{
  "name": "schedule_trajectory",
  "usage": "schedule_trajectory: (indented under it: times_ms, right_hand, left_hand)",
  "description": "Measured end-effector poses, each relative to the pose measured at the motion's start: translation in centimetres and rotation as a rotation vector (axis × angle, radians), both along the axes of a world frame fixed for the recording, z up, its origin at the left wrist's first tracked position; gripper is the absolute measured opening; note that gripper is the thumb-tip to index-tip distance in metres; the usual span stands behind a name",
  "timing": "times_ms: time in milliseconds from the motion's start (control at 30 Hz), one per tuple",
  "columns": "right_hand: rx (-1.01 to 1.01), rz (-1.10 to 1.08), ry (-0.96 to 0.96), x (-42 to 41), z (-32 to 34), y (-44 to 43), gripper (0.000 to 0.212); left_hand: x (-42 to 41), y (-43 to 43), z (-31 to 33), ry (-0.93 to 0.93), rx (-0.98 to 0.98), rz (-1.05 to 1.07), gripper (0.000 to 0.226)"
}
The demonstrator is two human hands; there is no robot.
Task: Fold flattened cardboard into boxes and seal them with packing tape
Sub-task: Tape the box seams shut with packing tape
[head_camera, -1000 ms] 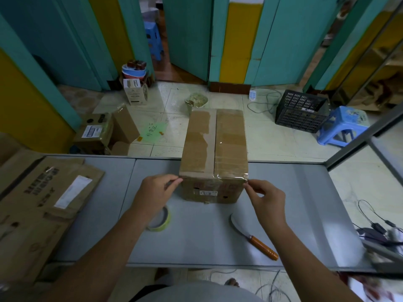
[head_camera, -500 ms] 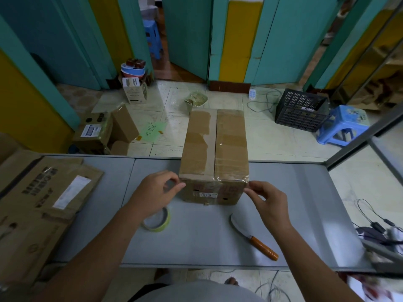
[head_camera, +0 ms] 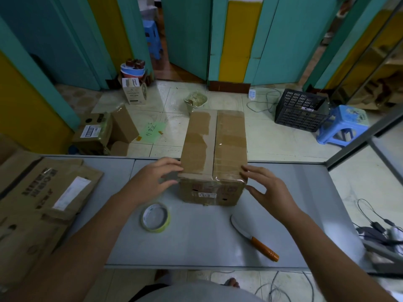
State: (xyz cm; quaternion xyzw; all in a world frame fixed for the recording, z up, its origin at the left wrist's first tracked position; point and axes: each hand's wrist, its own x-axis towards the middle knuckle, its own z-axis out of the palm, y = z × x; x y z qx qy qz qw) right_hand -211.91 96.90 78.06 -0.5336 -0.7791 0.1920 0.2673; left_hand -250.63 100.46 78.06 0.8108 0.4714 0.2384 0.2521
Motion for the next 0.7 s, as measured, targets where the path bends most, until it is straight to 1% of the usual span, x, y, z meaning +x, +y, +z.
schedule_trajectory:
  times_ms: [133, 267, 333, 433, 567, 633, 700]
  right_hand:
    - [0.021, 0.008, 0.028, -0.2, 0.3, 0.3, 0.05]
    - [0.034, -0.046, 0.075, -0.6, -0.1, 0.2, 0.045]
    - [0.027, -0.082, 0.102, -0.8, -0.3, 0.0, 0.043]
    - [-0.005, -0.156, 0.152, -1.0, -0.9, -0.4, 0.044]
    - [-0.008, -0.208, 0.246, -1.6, -1.5, -1.1, 0.044]
    - [-0.009, -0.202, 0.249, -1.8, -1.6, -1.2, 0.044]
    - [-0.019, -0.19, 0.227, -1.7, -1.5, -1.0, 0.046]
  left_hand:
    - [0.4, 0.4, -0.2, -0.051, -0.008, 0.01, 0.041]
    - [0.9, 0.2, -0.8, -0.129, -0.023, 0.046, 0.04]
    - [1.2, 0.2, -1.0, -0.193, -0.077, 0.091, 0.04]
    - [1.8, 0.2, -1.2, -0.339, -0.193, 0.181, 0.042]
    - [2.7, -0.2, -1.4, -0.433, -0.216, 0.27, 0.042]
    - [2.6, -0.2, -1.4, -0.43, -0.217, 0.286, 0.042]
    - [2.4, -0.2, -1.4, -0.397, -0.23, 0.249, 0.043]
